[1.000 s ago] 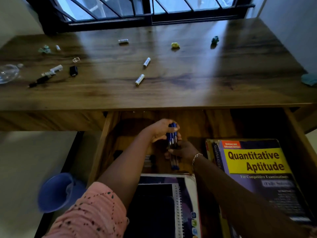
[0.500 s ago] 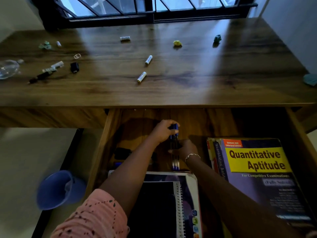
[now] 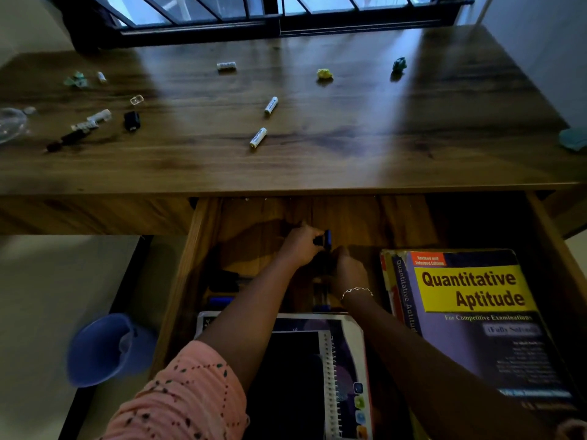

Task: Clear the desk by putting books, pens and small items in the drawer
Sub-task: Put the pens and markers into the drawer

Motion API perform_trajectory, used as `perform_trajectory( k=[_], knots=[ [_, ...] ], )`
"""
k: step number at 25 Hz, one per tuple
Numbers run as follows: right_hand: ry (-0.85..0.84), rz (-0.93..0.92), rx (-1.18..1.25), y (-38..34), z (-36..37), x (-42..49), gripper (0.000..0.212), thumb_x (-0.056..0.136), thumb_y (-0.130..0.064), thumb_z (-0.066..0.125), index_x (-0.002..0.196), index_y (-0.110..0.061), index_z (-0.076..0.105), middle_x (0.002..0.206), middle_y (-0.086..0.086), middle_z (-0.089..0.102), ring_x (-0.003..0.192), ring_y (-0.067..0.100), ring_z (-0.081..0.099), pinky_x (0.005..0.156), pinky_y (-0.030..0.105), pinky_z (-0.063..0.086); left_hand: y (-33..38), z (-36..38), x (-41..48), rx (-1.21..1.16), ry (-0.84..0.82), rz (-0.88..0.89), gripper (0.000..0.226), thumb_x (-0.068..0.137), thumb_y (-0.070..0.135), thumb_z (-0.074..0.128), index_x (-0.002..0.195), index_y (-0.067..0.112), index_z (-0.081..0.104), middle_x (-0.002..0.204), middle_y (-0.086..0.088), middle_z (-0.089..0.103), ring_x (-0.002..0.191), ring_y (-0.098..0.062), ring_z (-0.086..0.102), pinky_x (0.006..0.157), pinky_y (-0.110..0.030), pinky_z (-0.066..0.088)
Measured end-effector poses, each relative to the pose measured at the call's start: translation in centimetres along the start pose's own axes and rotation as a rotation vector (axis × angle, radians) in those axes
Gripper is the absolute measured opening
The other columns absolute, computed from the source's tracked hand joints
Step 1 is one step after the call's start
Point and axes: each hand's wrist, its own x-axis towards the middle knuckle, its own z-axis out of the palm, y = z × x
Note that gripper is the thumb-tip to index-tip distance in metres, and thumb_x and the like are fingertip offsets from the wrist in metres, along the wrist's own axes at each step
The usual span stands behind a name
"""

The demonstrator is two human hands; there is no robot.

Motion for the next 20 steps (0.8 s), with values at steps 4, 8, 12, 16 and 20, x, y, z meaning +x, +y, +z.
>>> perform_trajectory(
  k=[4,8,12,16,20],
  knots=[
    [0.026,-0.021,-0.024,0.2,0.4,0.3,0.054,0.079,-0.016,0.07,0.121,-0.005,0.038,0.112,0.02,0.062,0.101,0.037,0.061,0.081,0.041,0.05,-0.6,0.5,-0.1,0.055,0.03,0.014,0.05,0.09,0.0,0.053,0.137,0.013,0.044,0.139,-0.014,0.044,0.126,-0.027,0.045,0.106,-0.031,0.037],
    [0.051,-0.022,-0.017,0.4,0.3,-0.1,0.042,0.085,-0.018,0.063,0.119,-0.006,0.042,0.109,0.018,0.063,0.098,0.034,0.062,0.078,0.039,0.051,-1.0,0.8,-0.9,0.049,0.08,0.008,0.048,0.091,0.002,0.051,0.137,0.015,0.045,0.145,-0.013,0.036,0.132,-0.028,0.038,0.11,-0.037,0.034],
    [0.163,-0.15,-0.167,0.9,-1.0,-2.0,0.037,0.089,-0.028,0.056,0.12,-0.01,0.045,0.111,0.014,0.06,0.101,0.031,0.058,0.072,0.032,0.044,-1.6,1.2,-2.6,0.214,0.188,0.062,0.043,0.093,0.019,0.052,0.135,0.019,0.045,0.137,-0.008,0.04,0.122,-0.025,0.044,0.098,-0.038,0.045],
    [0.272,-0.293,-0.306,1.6,-2.1,-3.7,0.035,0.089,-0.026,0.055,0.12,-0.01,0.049,0.121,0.014,0.052,0.111,0.031,0.049,0.087,0.036,0.044,-1.2,1.5,-4.3,0.309,0.262,0.188,0.043,0.092,0.027,0.053,0.133,0.016,0.045,0.13,-0.007,0.042,0.123,-0.022,0.039,0.095,-0.038,0.045],
    [0.241,-0.312,-0.383,2.7,-3.7,-5.3,0.051,0.087,-0.024,0.058,0.133,-0.008,0.042,0.137,0.015,0.041,0.127,0.033,0.038,0.103,0.039,0.036,0.7,1.7,-6.5,0.325,0.29,0.206,0.043,0.095,0.032,0.047,0.133,0.013,0.044,0.134,-0.01,0.039,0.134,-0.024,0.028,0.098,-0.042,0.042]
  ],
)
